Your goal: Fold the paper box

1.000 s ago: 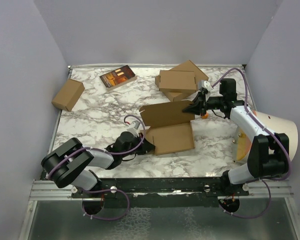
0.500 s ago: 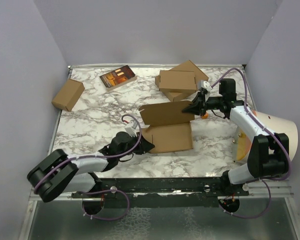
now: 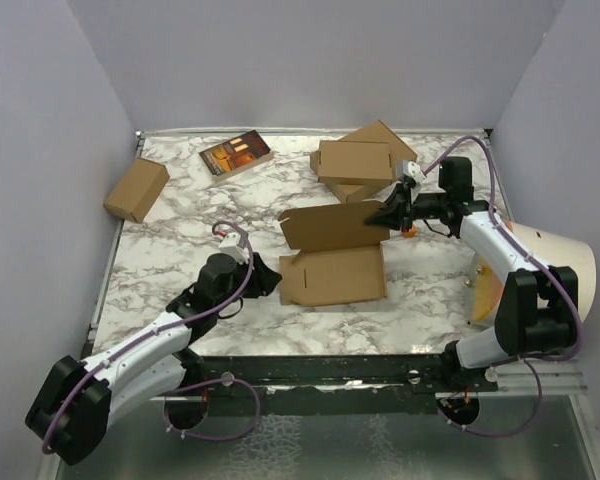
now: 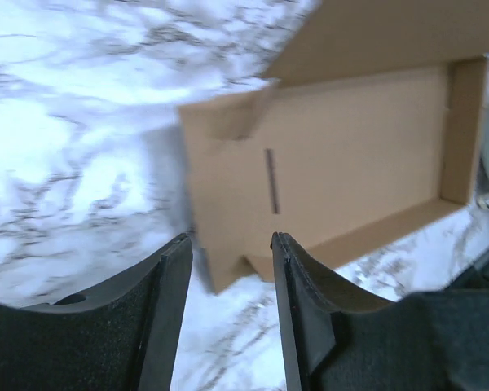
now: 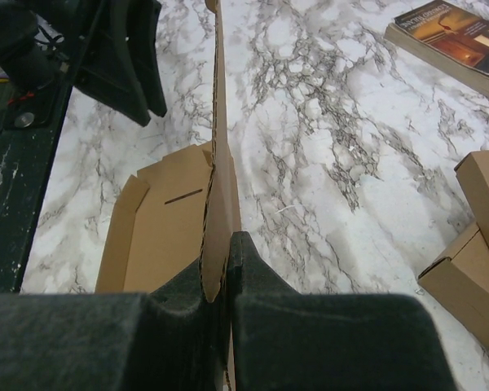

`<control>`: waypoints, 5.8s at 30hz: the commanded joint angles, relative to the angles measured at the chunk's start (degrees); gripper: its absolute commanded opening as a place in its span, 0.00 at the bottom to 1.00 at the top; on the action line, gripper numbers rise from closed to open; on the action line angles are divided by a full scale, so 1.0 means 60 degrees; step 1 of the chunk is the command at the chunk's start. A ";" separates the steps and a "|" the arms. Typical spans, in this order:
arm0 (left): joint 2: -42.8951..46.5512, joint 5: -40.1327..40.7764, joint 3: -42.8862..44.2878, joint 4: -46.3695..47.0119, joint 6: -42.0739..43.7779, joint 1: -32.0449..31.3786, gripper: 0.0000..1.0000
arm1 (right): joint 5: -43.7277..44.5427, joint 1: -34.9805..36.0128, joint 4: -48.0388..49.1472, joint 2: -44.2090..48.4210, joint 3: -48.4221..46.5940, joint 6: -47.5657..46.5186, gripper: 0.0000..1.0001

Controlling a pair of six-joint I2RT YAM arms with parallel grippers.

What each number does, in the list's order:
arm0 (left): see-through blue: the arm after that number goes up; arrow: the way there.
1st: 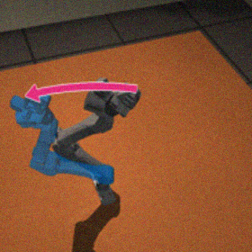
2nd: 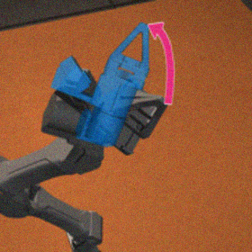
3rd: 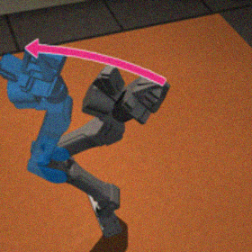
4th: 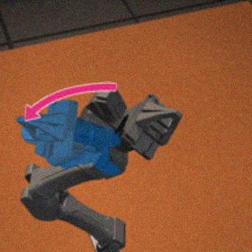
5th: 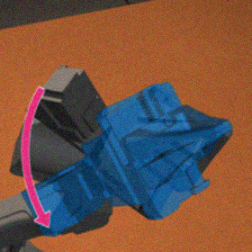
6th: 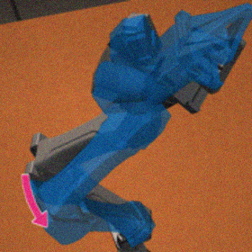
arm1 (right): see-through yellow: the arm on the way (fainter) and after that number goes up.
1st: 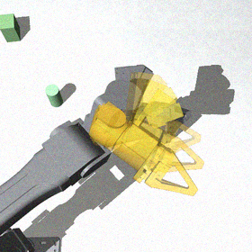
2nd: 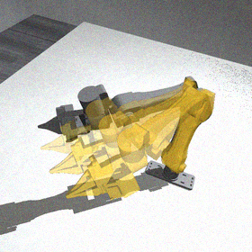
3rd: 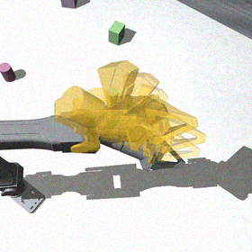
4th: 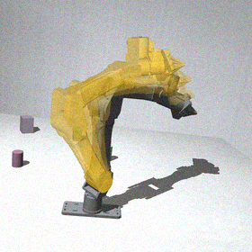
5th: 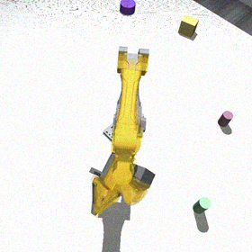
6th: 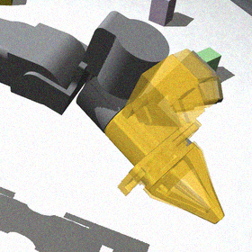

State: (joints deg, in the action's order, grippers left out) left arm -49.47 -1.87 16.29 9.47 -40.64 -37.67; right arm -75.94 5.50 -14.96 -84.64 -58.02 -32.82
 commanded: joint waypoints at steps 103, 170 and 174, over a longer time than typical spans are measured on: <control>-0.4076 -0.3412 0.0815 0.3953 -0.0081 0.0609 0.08 | -0.0095 -0.0038 0.4125 0.0183 0.1854 0.2879 0.01; -0.8488 -0.4699 -0.1014 1.2271 -0.4507 0.1140 0.05 | -0.0094 -0.0049 0.3756 0.0115 0.1722 0.2628 0.01; -0.9004 -0.4684 -0.1100 1.2864 -0.4748 0.1166 0.00 | -0.0104 -0.0040 0.3766 0.0126 0.1729 0.2618 0.01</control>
State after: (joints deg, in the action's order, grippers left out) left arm -100.71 -29.06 10.81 80.09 -67.64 -30.96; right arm -76.42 5.15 7.62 -84.66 -46.76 -16.38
